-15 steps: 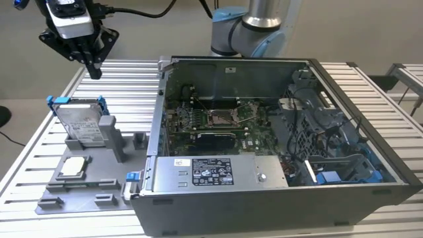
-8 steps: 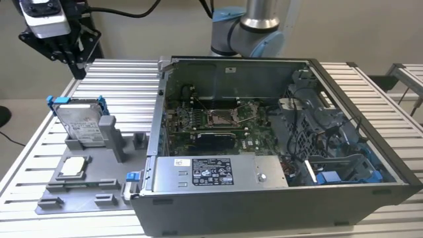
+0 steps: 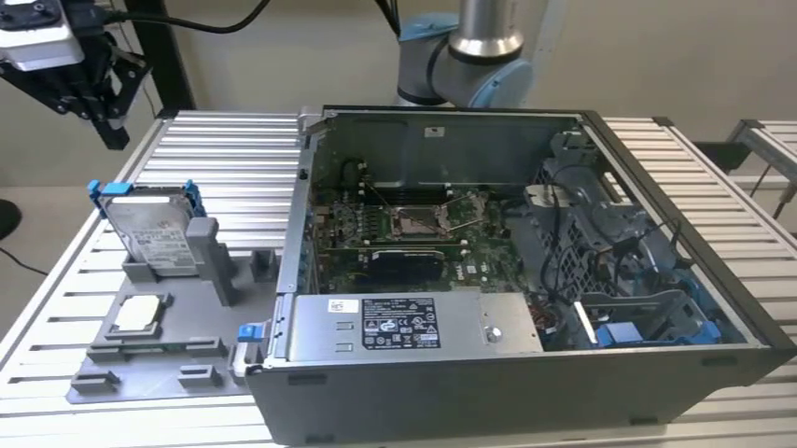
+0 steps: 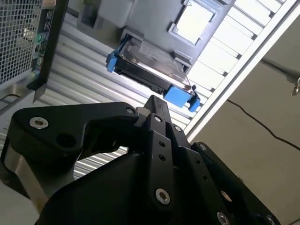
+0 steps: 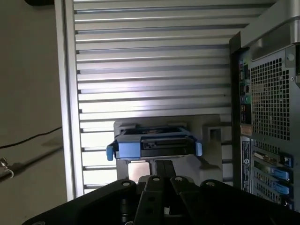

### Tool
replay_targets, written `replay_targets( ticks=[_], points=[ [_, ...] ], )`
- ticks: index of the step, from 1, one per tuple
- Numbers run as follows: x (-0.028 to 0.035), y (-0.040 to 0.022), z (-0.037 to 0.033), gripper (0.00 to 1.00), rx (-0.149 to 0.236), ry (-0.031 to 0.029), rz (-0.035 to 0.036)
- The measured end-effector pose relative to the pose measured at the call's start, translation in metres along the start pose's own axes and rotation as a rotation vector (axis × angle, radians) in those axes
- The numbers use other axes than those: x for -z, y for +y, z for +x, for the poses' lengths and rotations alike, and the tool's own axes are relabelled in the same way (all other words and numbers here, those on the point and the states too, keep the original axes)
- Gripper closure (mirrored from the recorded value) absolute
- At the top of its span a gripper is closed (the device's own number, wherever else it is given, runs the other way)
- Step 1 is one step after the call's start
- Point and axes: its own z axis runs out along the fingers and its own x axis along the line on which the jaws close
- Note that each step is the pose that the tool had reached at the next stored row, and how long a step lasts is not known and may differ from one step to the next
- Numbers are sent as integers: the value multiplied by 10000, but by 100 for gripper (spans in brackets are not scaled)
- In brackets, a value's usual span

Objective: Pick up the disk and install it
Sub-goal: 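Reach for the disk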

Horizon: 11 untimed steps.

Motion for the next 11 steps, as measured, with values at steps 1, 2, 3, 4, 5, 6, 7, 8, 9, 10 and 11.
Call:
replay_targets(
  ticks=[1,2,3,4,5,6,7,8,9,10,11],
  points=[
    [1,-2,39,100,3,0,0],
    [2,-4,76,100,6,-1,0],
    [3,-6,111,100,15,-3,-1],
    [4,-8,141,100,29,-3,-2],
    [4,-10,172,100,42,-4,-2],
    [5,-11,199,100,62,-4,-3],
    [5,-12,219,100,102,-3,-3],
    [6,-13,234,100,165,0,-2],
    [6,-14,246,100,244,3,-1],
    [7,-14,259,100,307,5,0],
    [7,-14,261,100,316,6,0]
  ],
)
